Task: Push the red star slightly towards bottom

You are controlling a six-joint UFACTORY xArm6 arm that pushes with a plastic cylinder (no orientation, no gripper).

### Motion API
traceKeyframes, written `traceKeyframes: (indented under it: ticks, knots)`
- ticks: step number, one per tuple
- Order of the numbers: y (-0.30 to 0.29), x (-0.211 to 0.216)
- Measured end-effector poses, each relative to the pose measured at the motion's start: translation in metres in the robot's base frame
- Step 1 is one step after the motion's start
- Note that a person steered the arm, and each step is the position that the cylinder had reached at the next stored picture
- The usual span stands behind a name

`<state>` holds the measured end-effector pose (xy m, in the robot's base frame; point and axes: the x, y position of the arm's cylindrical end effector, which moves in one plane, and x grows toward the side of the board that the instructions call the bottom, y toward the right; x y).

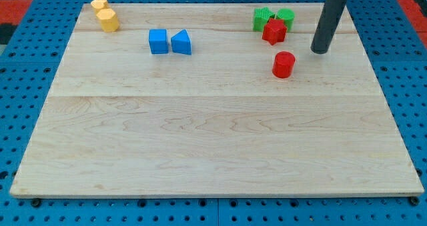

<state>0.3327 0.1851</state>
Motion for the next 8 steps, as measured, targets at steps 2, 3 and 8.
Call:
traceKeyframes:
  ticks: [2, 3, 8]
  knots:
    - [-0.105, -0.014]
    - [-0.11, -0.028]
    - [-0.084, -0.055]
